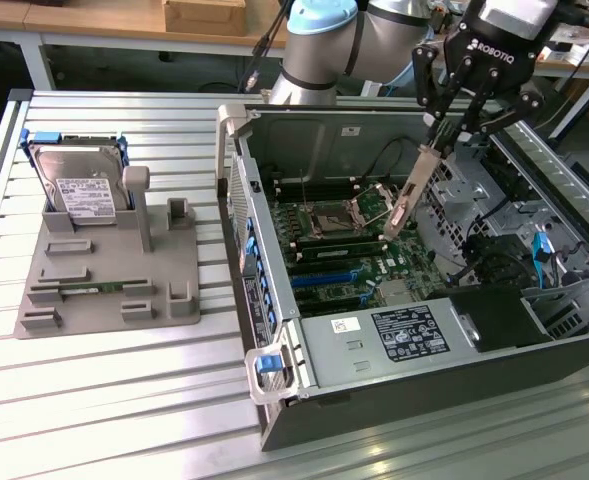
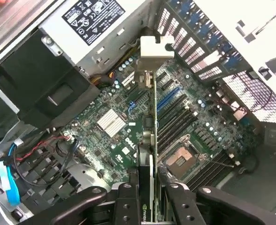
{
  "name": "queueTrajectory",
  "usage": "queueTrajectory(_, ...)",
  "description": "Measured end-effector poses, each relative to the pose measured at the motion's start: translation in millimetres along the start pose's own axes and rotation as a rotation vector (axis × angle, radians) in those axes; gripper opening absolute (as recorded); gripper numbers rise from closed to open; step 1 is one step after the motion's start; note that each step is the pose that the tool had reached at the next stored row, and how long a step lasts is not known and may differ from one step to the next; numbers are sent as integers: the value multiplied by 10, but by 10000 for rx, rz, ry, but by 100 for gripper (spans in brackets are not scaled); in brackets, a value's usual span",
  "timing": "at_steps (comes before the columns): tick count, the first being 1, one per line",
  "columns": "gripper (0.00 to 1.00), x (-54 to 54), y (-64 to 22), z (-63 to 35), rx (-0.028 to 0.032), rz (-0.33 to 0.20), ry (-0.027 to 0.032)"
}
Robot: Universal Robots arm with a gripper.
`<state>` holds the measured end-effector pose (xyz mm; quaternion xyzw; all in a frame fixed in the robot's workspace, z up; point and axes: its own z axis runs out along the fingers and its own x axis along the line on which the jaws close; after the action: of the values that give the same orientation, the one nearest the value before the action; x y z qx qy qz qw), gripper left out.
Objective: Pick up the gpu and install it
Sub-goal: 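Insert the gpu into the slot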
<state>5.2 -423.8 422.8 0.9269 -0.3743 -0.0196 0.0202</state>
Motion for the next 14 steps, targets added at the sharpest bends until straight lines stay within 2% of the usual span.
queueTrajectory(7,26,1,-2,37,11,2380,-86)
queueTrajectory(10,26,1,-2,48,15,3134,-114)
queueTrajectory(14,26,1,-3,59,20,3843,-141)
